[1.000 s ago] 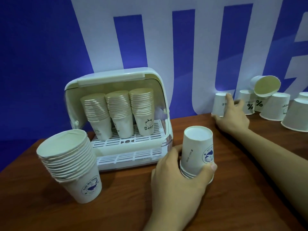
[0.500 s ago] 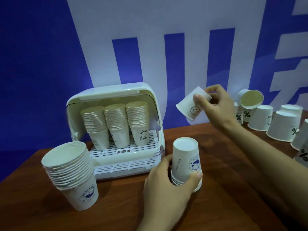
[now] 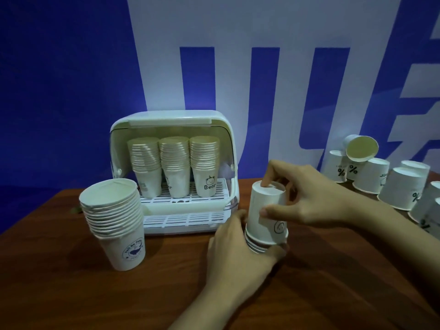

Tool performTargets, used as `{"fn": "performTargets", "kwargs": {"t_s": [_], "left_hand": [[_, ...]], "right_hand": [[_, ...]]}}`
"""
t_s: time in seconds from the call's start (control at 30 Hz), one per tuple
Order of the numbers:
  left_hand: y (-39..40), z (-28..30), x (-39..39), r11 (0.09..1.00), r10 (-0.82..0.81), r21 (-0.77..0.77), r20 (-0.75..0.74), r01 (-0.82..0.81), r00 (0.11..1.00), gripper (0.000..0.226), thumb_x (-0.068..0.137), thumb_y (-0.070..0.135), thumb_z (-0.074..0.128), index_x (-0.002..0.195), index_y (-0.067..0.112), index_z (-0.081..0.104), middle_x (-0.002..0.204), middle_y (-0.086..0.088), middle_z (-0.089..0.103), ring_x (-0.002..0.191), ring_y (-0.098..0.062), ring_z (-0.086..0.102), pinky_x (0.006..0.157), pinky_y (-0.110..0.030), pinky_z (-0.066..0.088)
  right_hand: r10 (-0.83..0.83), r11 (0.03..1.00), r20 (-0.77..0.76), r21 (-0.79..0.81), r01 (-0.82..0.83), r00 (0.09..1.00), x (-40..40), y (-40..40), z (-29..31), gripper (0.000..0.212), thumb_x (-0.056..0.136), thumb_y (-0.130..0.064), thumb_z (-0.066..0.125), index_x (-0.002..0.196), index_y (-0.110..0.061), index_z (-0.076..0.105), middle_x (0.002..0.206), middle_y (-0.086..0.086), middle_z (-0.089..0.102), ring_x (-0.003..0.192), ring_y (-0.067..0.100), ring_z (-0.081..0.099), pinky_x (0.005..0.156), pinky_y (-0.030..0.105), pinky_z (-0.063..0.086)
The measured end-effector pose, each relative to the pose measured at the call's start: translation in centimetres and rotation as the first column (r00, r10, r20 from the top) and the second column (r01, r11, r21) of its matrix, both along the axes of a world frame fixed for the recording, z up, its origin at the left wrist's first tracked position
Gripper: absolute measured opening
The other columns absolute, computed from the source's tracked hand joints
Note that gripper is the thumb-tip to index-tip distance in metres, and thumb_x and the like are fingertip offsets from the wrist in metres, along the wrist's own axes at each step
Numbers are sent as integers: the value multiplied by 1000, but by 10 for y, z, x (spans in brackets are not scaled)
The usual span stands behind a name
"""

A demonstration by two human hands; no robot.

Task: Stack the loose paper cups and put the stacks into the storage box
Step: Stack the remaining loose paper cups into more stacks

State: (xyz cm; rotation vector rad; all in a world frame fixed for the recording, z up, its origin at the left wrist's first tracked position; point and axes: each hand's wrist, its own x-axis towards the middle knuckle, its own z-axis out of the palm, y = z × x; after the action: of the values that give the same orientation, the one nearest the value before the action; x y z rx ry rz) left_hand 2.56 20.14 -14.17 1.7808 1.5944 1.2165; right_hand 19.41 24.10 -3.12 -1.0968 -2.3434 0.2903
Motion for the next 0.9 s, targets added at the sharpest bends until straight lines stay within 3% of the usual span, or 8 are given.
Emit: {"fn": "performTargets", "kwargs": {"t_s": [0.2,0.33,0.4,0.47,0.53,0.6,0.77,0.9], "left_hand": [[1,-1,0,999,-29,29,59,27,998,71,59,78,68,123,50,56,115,26,67,113,-3,62,96,-40,55],[5,-5,1,999,-13,33,77,11,997,72,57,80,71,121,50,59,112,26,70,109,-3,65,94,-38,57],[5,-5,0,999,-16,47,94,11,995,71,57,81,74,119,49,62,110,28,71,105,0,67,91,-36,58],[3,-5,-1,999,-24,29,106,21,994,71,55,81,75,118,51,61,112,31,69,108,2,65,94,-35,58],[4,-7,0,1000,-25,6,95,25,995,71,52,82,75,115,52,59,113,32,68,110,2,64,96,-35,57],[2,-8,1,1000,-15,-10,85,16,996,73,49,84,74,113,52,58,113,31,67,110,0,63,98,-35,56],[6,-4,3,999,21,-51,29,-20,999,79,40,87,66,110,52,53,112,30,65,111,-1,61,100,-30,54],[7,-1,2,997,46,-59,7,-45,999,82,38,88,66,112,53,53,110,31,65,110,-1,63,100,-26,53]], "right_hand": [[-35,998,-23,-56,34,999,-5,-2,-4,42,71,-45,87,96,-21,61,88,-8,69,79,6,61,63,16,47],[-38,995,-119,-100,26,992,-2,-3,1,46,79,-69,69,84,-24,70,75,-7,68,66,5,61,59,17,44],[-115,992,-235,-72,101,965,0,3,8,56,86,-72,55,75,-21,74,72,-4,72,68,10,67,63,27,51],[-269,955,-346,23,295,899,9,27,13,51,94,-58,56,73,-16,75,70,-2,73,70,16,70,68,34,55],[-464,832,-347,144,535,815,31,67,15,39,92,-46,60,73,-15,73,68,-1,71,70,24,68,68,38,56],[-631,697,-285,201,688,722,63,106,20,28,87,-44,60,86,-18,71,84,2,72,81,26,66,76,42,57],[-932,363,28,92,927,362,130,162,16,80,89,-67,54,143,-10,41,140,24,51,128,46,47,104,55,41],[-965,235,120,8,972,232,146,173,-7,85,89,-70,55,145,-10,35,142,27,48,131,48,45,107,55,37]]}}
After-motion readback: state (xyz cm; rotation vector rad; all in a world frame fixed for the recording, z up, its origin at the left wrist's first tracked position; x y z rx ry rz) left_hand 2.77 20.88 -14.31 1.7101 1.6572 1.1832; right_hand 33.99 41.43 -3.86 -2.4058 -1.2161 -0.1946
